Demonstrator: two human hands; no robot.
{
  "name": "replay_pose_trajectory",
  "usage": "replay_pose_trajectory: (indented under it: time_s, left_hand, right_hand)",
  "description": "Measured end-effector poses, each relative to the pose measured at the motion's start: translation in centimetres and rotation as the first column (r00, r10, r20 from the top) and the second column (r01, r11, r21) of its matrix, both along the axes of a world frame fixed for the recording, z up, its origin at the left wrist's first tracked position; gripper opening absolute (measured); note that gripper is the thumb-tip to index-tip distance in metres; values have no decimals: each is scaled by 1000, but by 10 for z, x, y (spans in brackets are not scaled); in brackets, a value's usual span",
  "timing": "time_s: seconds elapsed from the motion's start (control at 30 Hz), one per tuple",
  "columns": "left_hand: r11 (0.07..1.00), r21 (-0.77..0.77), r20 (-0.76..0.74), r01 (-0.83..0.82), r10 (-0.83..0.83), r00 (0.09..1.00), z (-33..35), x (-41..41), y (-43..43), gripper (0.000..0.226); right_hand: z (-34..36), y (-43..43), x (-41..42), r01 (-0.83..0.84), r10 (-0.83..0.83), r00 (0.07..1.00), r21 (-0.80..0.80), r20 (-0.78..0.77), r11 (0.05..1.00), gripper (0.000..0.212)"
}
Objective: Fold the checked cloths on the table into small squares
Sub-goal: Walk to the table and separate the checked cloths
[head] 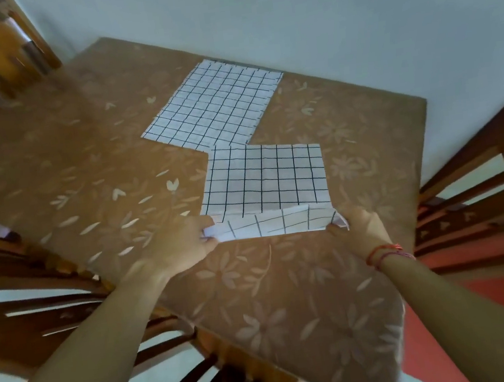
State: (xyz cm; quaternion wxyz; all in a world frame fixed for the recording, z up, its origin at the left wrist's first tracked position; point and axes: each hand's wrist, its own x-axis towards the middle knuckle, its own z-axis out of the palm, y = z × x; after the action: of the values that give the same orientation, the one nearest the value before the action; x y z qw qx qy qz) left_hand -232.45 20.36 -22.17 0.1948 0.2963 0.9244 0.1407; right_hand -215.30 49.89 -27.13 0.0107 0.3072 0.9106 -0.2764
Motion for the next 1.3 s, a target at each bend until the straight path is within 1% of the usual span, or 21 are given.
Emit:
replay_pose_trajectory:
  time_s: [0.03,0.1,0.2,0.23,0.3,0.33,0.37,0.43,0.47,0.5,0.53,0.6,0.7,0.73,0.77,0.83,0.9,1.03,1.13,1.3]
  left_hand:
    - [999,-34,10,34,-34,999,3,5,-2,10]
    - [994,-79,-27,78,-80,996,9,14,-7,13]
    - [978,-160,-104,133,-151,983,15,31,-9,28]
    - [981,-131,-101,141,-155,983,14,35,-11,24]
    - [988,-98,-15,121,-123,992,14,39,-13,2]
    - [989,-103,1,110,-110,994,11,39,-14,15]
    - [990,-99,11,103,-103,995,9,38,-15,22]
    - [994,-89,-81,58,-66,995,5,31,-18,27]
    - [997,-72,-116,36,-44,992,7,29,-17,26]
    - [1000,-13,-128,14,-15,992,5,26,-16,24]
    - [999,32,-128,-2,6,992,6,25,-14,21]
    - [994,110,-164,-5,23,986,3,23,-6,23]
    - [981,192,-302,25,35,953,-11,24,6,38]
    - [978,201,-341,54,18,940,-19,26,10,42]
    - [976,202,-375,85,-3,927,-28,27,14,46]
    - [975,182,-381,126,-48,923,-44,34,22,51]
    - [966,167,-388,195,-117,914,-57,44,31,50]
    - [940,143,-348,308,-244,905,-82,66,40,45]
    - [924,111,-324,367,-315,892,-102,79,42,44]
    - [897,36,-322,441,-407,855,-125,96,46,50]
  right_hand:
    - [1,0,9,-1,1,1000,-18,-11,1000,19]
    - [5,-6,25,-8,8,1000,-45,-9,999,18]
    - [7,-11,41,28,-26,998,-48,53,998,21]
    - [8,-11,44,32,-30,998,-45,58,998,22]
    - [9,-10,49,54,-49,996,-63,76,997,23]
    - [12,-9,49,64,-59,995,-67,80,996,27]
    - [12,-7,49,66,-61,994,-63,90,996,34]
    - [12,-4,47,65,-59,993,-56,100,996,42]
    - [11,-3,46,70,-64,994,-68,91,995,42]
    - [12,-2,43,79,-72,994,-85,78,993,39]
    - [12,-1,41,91,-85,994,-101,66,991,33]
    - [11,2,34,113,-110,993,-149,30,982,22]
    - [3,8,21,141,-145,989,-185,-11,973,37]
    - [-1,10,15,155,-161,987,-191,-13,969,36]
    - [-7,14,9,170,-176,984,-198,-15,965,30]
    - [-16,21,-2,204,-211,977,-210,-11,956,16]
    - [-26,28,-13,231,-238,971,-209,-9,950,10]
    - [-37,39,-35,266,-275,961,-199,-17,943,8]
    - [-46,46,-47,265,-271,963,-181,-6,947,7]
    - [-59,51,-61,285,-284,958,-174,30,943,12]
